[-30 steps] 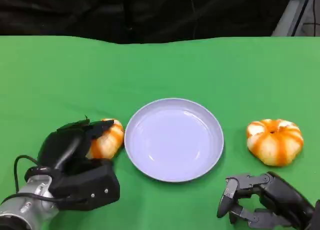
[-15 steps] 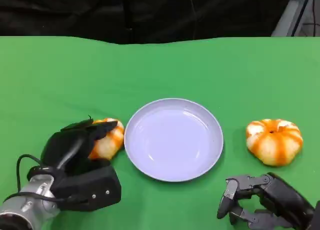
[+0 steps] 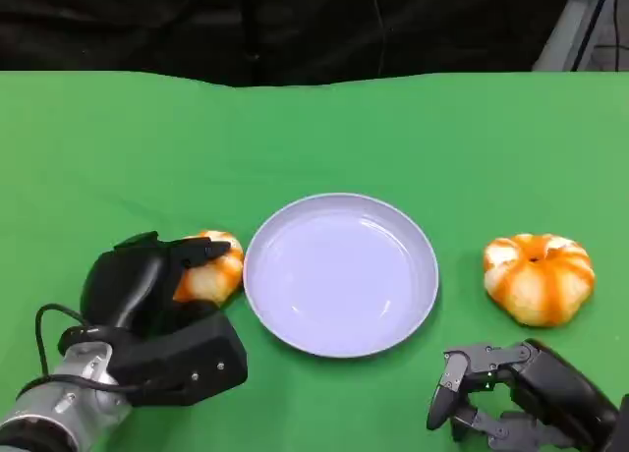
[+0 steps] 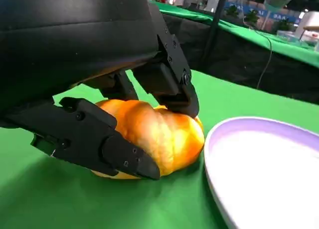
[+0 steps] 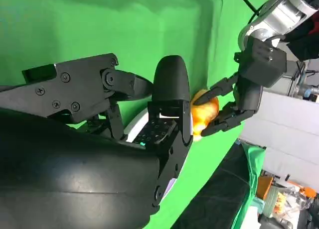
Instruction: Grasp the bread from the table and place it into the plate.
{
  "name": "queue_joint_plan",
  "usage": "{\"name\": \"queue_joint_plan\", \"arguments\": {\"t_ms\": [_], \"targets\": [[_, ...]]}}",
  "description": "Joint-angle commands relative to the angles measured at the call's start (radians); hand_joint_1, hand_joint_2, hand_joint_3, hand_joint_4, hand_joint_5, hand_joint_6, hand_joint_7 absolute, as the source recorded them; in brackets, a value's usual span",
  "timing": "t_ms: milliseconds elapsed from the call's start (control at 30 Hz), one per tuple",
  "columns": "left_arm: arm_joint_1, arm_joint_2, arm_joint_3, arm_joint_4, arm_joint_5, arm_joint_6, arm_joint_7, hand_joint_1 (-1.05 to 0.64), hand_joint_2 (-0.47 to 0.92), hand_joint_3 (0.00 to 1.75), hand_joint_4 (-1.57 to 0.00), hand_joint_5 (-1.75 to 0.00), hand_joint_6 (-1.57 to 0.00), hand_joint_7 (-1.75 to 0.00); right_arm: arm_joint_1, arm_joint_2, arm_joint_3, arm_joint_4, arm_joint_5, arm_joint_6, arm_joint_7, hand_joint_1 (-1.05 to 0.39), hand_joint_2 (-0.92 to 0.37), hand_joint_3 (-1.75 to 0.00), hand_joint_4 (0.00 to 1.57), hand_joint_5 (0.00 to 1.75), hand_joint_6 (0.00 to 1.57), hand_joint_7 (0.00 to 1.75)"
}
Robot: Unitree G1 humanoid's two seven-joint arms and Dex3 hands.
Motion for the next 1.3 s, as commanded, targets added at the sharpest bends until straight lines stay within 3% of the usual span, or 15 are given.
{"name": "queue_joint_plan", "arguments": {"t_ms": [33, 467, 833, 1000, 1300], "targets": [[0.008, 0.011, 0.003, 0.021, -0.007, 0.003, 0.01, -0.04, 0.89, 0.0, -0.67, -1.36, -1.28, -0.1, 0.005, -0.014, -0.004, -0.003, 0.007, 0.0, -0.001, -0.04, -0.89, -0.52, 0.73, 1.55, 0.82, 1.06], [0.027, 0.008, 0.018, 0.002, -0.013, -0.03, 0.185, -0.1, 0.9, 0.0, -0.69, -1.28, -1.21, -0.12, 0.003, -0.013, -0.001, -0.007, 0.0, 0.013, -0.007, -0.05, -0.88, -0.53, 0.73, 1.56, 0.82, 1.05], [0.042, 0.021, 0.026, -0.049, -0.006, -0.045, 0.227, -0.07, 0.89, 0.0, -0.74, -1.15, -1.19, -0.13, -0.003, -0.01, -0.002, 0.009, 0.005, -0.001, -0.001, -0.04, -0.88, -0.54, 0.72, 1.56, 0.82, 1.06], [0.077, 0.043, 0.026, -0.167, 0.021, -0.057, 0.258, -0.07, 0.89, 0.0, -0.79, -1.08, -1.2, -0.14, -0.007, -0.012, -0.001, 0.011, 0.001, 0.003, -0.002, -0.04, -0.88, -0.53, 0.73, 1.56, 0.82, 1.06], [0.131, 0.058, 0.039, -0.332, 0.043, -0.059, 0.247, -0.09, 0.89, 0.0, -0.75, -1.17, -1.19, -0.13, -0.014, -0.01, -0.002, 0.026, 0.001, -0.007, -0.001, -0.05, -0.88, -0.53, 0.73, 1.58, 0.81, 1.08]]}}
